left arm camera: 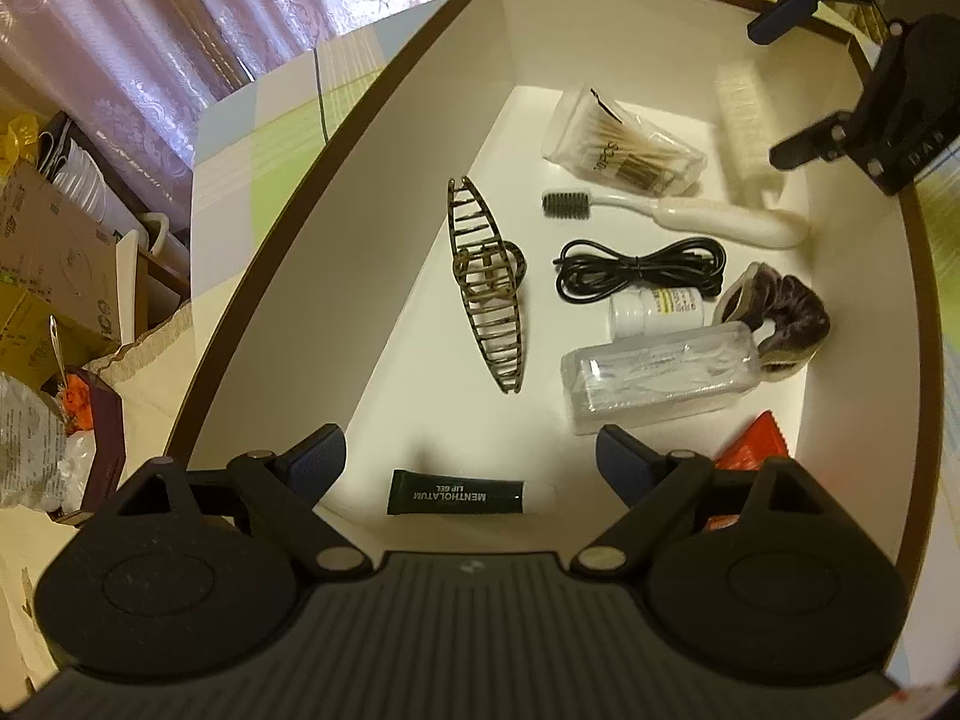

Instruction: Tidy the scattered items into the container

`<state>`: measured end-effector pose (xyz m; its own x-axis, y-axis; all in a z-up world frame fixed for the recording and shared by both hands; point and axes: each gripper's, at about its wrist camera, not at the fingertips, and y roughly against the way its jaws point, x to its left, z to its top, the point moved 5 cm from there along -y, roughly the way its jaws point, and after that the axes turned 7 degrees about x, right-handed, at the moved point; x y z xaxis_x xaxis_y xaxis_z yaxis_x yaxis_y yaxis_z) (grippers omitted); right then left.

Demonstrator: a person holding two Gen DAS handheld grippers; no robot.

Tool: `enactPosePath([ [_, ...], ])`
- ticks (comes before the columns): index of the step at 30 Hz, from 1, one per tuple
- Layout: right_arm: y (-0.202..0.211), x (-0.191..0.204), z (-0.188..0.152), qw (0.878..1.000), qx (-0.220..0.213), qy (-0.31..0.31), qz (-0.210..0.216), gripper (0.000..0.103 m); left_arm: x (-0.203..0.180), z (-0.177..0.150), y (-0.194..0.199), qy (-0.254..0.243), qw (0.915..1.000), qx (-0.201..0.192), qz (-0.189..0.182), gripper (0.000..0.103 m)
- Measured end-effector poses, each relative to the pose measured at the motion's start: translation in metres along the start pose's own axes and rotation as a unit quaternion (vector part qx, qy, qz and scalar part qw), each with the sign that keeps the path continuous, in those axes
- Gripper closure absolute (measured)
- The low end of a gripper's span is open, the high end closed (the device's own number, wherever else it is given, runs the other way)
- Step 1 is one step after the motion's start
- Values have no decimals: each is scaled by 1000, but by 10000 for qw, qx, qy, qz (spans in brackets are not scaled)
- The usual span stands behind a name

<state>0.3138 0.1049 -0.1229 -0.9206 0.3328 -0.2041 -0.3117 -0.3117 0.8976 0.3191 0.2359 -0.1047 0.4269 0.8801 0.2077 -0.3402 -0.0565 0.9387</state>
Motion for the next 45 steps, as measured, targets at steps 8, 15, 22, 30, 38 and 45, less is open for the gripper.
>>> enactPosePath([
  [8, 17, -3, -5, 9994, -246, -196, 129, 5, 2, -2, 13, 452, 9989, -125, -62, 15],
  [15, 28, -3, -10, 9978, -244, -484, 373, 2, -3, -3, 28, 787, 9965, -241, -161, 10],
  [22, 34, 4, -13, 9972, -202, -564, 446, 2, -14, -1, 44, 921, 9947, -446, -59, 9],
  [30, 48, 8, -13, 9965, -366, -586, 468, 2, -21, -2, 63, 1177, 9903, -699, 225, 9],
  [38, 74, 14, -15, 9917, -756, -796, 675, 2, -32, -11, 96, 1554, 9813, -1037, 464, 8],
  [45, 105, 20, -30, 9823, -1183, -1205, 816, 2, -45, -28, 133, 2043, 9682, -1364, 477, 8],
])
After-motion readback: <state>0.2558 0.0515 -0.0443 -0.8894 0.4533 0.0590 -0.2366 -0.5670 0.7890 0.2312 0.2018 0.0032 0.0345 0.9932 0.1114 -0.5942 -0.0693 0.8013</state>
